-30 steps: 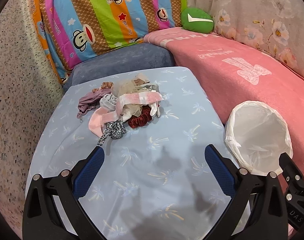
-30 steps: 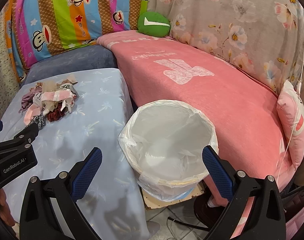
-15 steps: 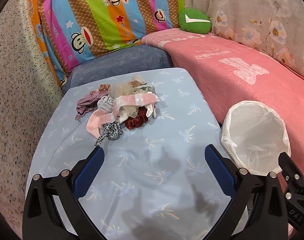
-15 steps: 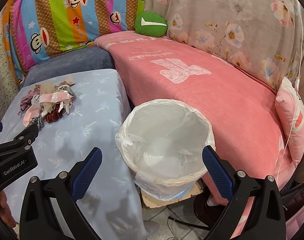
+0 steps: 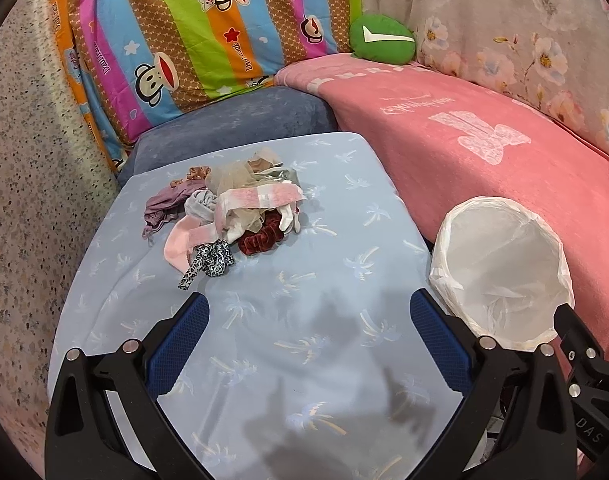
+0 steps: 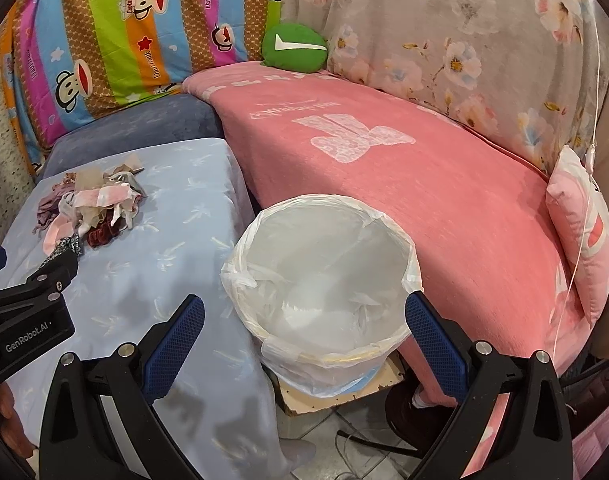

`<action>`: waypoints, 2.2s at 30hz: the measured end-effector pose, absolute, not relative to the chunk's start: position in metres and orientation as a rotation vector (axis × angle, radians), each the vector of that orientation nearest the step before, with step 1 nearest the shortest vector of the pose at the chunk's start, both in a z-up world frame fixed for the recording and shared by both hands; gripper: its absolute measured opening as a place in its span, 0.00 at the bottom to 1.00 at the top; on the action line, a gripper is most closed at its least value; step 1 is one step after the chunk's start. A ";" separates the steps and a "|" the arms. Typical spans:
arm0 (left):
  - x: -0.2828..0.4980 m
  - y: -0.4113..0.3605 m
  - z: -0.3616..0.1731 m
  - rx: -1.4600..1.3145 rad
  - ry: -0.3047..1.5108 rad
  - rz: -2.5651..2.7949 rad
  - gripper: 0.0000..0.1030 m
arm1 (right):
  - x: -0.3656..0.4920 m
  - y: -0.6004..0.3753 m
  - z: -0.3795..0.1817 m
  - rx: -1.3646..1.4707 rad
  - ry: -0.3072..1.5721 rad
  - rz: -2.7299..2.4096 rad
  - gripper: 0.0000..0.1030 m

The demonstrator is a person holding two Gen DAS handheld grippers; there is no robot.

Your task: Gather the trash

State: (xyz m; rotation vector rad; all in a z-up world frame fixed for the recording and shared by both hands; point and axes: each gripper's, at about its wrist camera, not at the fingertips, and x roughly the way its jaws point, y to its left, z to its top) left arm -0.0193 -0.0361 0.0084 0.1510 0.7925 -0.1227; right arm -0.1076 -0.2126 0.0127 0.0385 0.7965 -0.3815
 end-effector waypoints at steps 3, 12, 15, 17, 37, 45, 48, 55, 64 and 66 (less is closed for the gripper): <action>-0.020 -0.037 0.008 0.153 0.794 -0.125 0.93 | -0.109 -0.214 0.013 0.042 0.798 -0.384 0.94; -0.020 -0.039 0.008 0.154 0.792 -0.126 0.93 | -0.109 -0.215 0.012 0.041 0.795 -0.386 0.94; -0.020 -0.040 0.008 0.154 0.792 -0.126 0.93 | -0.109 -0.216 0.012 0.043 0.797 -0.384 0.94; -0.021 -0.040 0.008 0.155 0.791 -0.126 0.93 | -0.109 -0.215 0.012 0.043 0.796 -0.385 0.94; -0.021 -0.045 0.012 0.156 0.787 -0.134 0.93 | -0.111 -0.218 0.013 0.042 0.793 -0.386 0.94; -0.021 -0.044 0.013 0.157 0.785 -0.143 0.93 | -0.111 -0.218 0.013 0.042 0.792 -0.388 0.94; -0.021 -0.044 0.013 0.157 0.785 -0.144 0.93 | -0.110 -0.220 0.015 0.044 0.792 -0.388 0.94; -0.019 -0.044 0.012 0.157 0.795 -0.157 0.93 | -0.108 -0.223 0.020 0.049 0.781 -0.388 0.94; -0.003 -0.022 0.004 0.125 0.817 -0.151 0.93 | -0.089 -0.204 0.015 0.039 0.781 -0.368 0.94; 0.002 -0.013 0.001 0.116 0.822 -0.143 0.93 | -0.083 -0.198 0.014 0.040 0.777 -0.357 0.94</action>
